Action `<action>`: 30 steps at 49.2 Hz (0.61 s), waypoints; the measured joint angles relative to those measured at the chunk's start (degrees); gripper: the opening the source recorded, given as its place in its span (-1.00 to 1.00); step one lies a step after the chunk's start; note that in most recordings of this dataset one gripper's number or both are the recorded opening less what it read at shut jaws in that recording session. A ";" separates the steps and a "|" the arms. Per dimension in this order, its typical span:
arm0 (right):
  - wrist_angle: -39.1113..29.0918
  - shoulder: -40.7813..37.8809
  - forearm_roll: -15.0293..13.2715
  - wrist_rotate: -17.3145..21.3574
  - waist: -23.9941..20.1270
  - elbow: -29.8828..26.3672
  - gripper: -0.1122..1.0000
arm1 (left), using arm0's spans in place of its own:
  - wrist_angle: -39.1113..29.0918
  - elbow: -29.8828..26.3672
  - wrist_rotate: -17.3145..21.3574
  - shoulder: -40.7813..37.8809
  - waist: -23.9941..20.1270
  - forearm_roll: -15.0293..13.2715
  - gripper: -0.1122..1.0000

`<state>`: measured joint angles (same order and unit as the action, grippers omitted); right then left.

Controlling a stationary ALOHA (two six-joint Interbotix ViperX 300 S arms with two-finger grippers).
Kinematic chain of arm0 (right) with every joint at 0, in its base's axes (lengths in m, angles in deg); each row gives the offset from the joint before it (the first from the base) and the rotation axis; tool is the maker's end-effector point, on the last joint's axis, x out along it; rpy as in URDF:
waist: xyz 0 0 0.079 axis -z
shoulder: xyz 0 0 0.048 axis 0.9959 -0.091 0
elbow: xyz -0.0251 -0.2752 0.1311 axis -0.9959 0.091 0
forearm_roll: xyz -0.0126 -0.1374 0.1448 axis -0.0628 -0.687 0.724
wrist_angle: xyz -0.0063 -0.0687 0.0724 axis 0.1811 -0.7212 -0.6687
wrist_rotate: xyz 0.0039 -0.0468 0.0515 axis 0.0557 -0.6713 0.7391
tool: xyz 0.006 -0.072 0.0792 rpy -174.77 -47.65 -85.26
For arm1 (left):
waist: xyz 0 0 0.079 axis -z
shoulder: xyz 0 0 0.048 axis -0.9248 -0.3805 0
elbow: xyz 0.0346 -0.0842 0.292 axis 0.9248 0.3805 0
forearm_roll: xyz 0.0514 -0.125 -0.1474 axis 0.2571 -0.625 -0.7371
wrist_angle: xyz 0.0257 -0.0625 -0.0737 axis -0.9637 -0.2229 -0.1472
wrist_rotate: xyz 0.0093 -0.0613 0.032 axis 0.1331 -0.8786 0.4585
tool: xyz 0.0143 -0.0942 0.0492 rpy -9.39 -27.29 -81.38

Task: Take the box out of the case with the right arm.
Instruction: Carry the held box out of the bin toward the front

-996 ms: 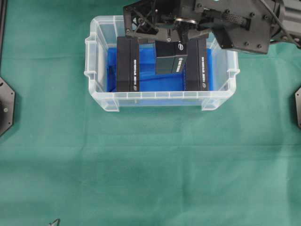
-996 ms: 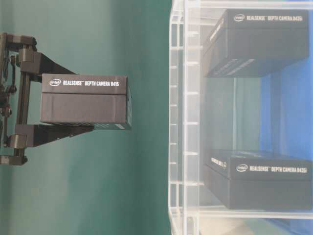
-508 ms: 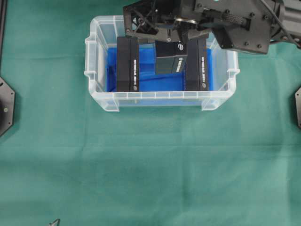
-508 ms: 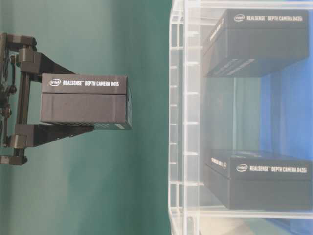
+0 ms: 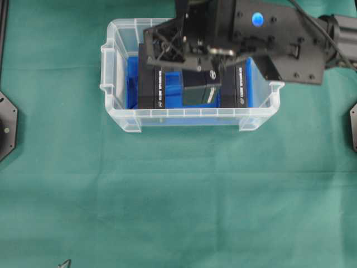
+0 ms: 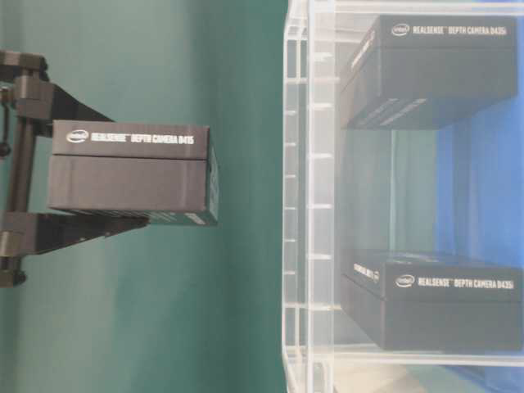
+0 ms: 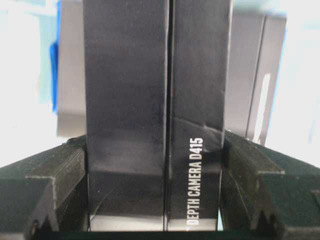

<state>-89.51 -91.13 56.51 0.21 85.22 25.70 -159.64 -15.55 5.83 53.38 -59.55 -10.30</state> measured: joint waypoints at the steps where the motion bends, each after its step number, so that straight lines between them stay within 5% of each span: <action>1: -0.09 0.00 0.00 0.09 -0.26 -0.09 0.39 | -0.18 0.00 -0.09 -0.09 0.00 -0.09 -0.76; 30: -6.24 0.00 0.00 9.23 -11.51 -0.26 0.39 | -0.53 0.00 0.00 0.00 0.00 0.00 -0.76</action>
<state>-95.75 -91.13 56.51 9.44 73.71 25.43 -160.17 -15.55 5.83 53.38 -59.55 -10.30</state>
